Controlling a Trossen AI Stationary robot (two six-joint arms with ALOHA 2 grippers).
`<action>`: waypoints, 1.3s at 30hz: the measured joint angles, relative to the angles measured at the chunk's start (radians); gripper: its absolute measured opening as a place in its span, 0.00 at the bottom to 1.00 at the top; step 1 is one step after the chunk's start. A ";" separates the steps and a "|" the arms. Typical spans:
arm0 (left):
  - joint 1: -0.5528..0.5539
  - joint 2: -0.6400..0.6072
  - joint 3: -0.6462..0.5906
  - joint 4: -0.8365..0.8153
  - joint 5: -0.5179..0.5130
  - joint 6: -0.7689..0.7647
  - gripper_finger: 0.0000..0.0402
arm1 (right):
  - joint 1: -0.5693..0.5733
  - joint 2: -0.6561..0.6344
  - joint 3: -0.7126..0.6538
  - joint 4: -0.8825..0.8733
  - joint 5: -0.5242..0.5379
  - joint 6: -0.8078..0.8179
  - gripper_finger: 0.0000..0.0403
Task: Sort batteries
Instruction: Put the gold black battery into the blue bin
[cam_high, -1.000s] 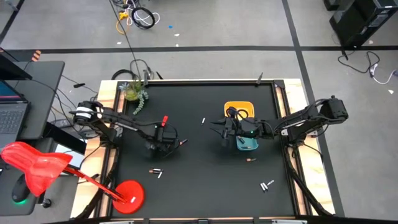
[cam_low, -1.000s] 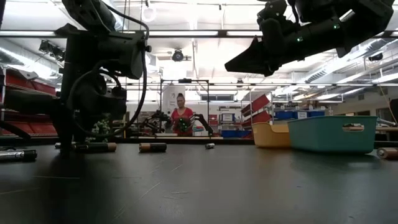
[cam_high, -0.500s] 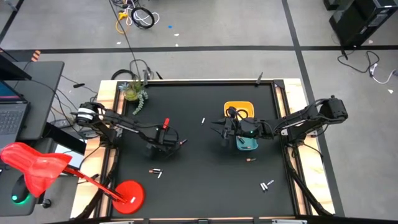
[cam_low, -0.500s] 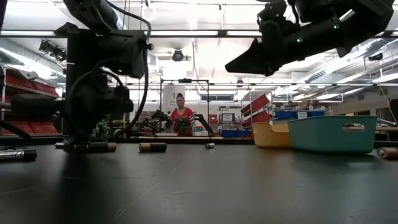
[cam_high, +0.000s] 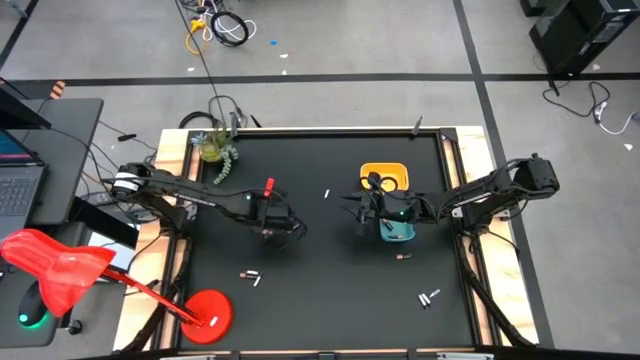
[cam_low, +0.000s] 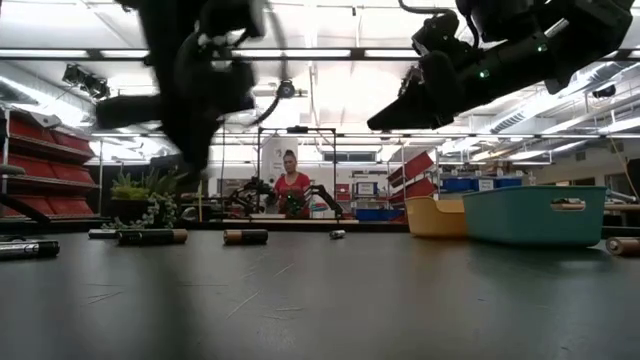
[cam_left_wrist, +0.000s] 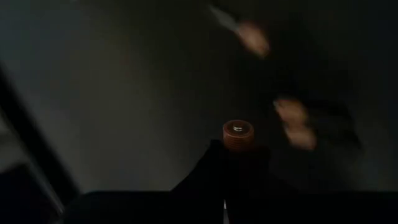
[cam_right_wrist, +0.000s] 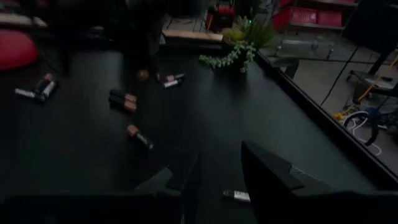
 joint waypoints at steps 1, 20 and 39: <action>0.003 0.000 0.012 0.046 -0.002 0.014 0.00 | -0.001 0.000 0.000 -0.006 0.001 0.000 0.30; 0.140 0.022 0.037 0.982 0.263 0.032 0.00 | 0.027 0.000 0.000 0.055 0.021 -0.088 0.33; 0.145 0.111 0.037 1.119 0.311 -0.031 0.00 | 0.066 0.000 0.000 0.145 0.072 -0.139 0.16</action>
